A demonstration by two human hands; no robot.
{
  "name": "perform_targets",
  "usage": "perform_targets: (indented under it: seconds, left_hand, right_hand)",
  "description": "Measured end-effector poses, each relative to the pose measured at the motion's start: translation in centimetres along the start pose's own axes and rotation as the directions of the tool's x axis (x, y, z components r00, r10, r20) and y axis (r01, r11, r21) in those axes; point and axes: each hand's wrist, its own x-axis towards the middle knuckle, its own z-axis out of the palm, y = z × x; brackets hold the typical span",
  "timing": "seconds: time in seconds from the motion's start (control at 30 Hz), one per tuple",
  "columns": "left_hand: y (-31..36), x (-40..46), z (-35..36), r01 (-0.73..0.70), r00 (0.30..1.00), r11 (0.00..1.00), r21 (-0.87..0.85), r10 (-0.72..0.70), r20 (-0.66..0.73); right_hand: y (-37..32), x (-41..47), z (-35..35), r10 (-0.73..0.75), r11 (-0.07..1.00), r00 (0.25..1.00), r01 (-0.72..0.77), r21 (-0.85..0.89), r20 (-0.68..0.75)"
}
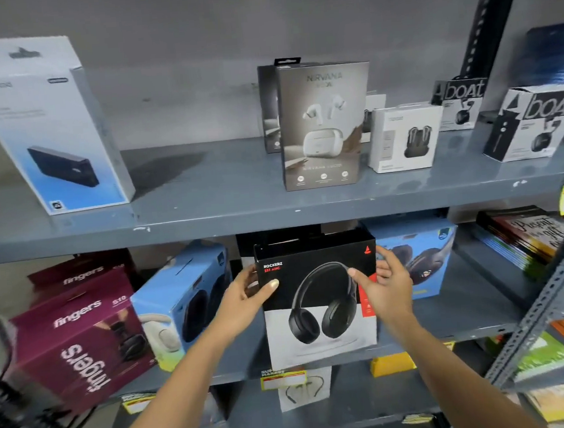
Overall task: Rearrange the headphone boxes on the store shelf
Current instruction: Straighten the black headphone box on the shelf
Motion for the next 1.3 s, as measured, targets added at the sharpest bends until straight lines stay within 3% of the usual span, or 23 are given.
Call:
perform_targets:
  seconds: [0.17, 0.37, 0.53, 0.73, 0.83, 0.93, 1.03, 1.13, 1.3]
  left_hand:
    - [-0.4, 1.3, -2.7, 0.058, 0.998, 0.995, 0.086, -0.059, 0.011]
    - [-0.5, 3.8, -1.8, 0.102, 0.970, 0.962, 0.255, -0.039, -0.242]
    - [-0.9, 4.1, -0.6, 0.082, 0.912, 0.931, 0.356, 0.074, -0.404]
    - [0.0, 0.7, -0.6, -0.050, 0.894, 0.902, 0.429, 0.232, -0.382]
    - [0.2, -2.4, -2.3, -0.120, 0.785, 0.777, 0.618, 0.456, -0.420]
    - [-0.2, -5.1, -5.5, -0.038, 0.686, 0.626, 0.779, 0.583, -0.435]
    - [-1.7, -6.2, -8.9, 0.121, 0.702, 0.560, 0.820, 0.536, -0.469]
    - [-3.2, -6.6, -10.6, 0.258, 0.749, 0.587, 0.767, 0.379, -0.543]
    - [-4.5, -6.5, -11.0, 0.226, 0.776, 0.657, 0.719, 0.325, -0.541]
  right_hand:
    - [-0.8, 0.1, 4.0, 0.013, 0.998, 1.000, -0.012, -0.065, 0.016]
    - [-1.3, 0.9, 7.7, 0.010, 0.984, 1.000, -0.015, -0.176, -0.028]
    - [0.2, 1.4, 9.0, 0.042, 0.973, 0.998, -0.028, -0.231, 0.054]
    - [2.9, -0.4, 9.3, 0.188, 0.941, 0.976, -0.148, -0.305, 0.106]
    - [5.4, -2.3, 9.4, 0.333, 0.876, 0.927, -0.237, -0.419, 0.171]
    - [7.2, -4.7, 10.1, 0.486, 0.783, 0.817, -0.250, -0.569, 0.310]
    - [8.1, -6.4, 10.8, 0.494, 0.725, 0.782, -0.130, -0.676, 0.380]
    - [8.3, -7.2, 11.6, 0.445, 0.656, 0.781, 0.049, -0.753, 0.439]
    - [7.8, -7.8, 12.7, 0.443, 0.599, 0.778, 0.112, -0.793, 0.445]
